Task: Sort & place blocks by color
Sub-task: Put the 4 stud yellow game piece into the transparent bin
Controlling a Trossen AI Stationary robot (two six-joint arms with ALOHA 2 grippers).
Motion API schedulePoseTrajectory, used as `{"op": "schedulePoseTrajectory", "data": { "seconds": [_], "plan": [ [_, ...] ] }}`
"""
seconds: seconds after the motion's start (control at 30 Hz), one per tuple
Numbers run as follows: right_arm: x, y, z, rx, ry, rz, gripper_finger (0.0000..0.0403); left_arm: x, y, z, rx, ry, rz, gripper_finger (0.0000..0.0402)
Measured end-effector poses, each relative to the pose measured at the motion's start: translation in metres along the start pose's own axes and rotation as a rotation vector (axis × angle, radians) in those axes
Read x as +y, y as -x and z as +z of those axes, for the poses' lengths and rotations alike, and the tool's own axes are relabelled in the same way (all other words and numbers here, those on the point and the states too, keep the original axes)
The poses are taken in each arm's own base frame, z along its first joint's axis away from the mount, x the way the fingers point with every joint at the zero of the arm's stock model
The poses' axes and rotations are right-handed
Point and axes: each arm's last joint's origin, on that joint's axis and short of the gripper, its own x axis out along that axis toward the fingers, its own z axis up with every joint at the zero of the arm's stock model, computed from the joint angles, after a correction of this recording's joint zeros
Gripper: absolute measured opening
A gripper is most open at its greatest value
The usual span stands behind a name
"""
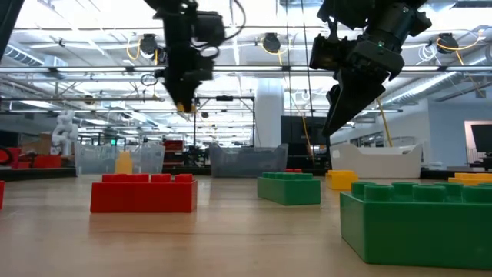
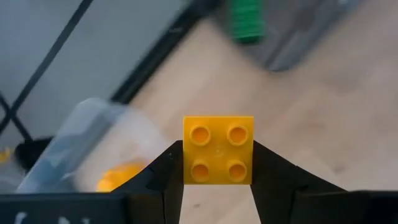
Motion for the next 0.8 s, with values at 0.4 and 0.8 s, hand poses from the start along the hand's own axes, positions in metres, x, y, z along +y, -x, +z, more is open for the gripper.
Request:
{"op": "schedulePoseTrajectory", "data": {
  "seconds": [0.4,0.8],
  "plan": [
    [0.000,0.000,0.000,0.003,-0.001,-0.001,0.0251,0.096,-0.019,-0.011,0.150,0.320,0.066,0.0150],
    [0.000,0.000,0.000,0.004,0.000,0.000,0.0251,0.125,-0.078,-0.045,0.269,0.479,0.020,0.0151]
  ]
}}
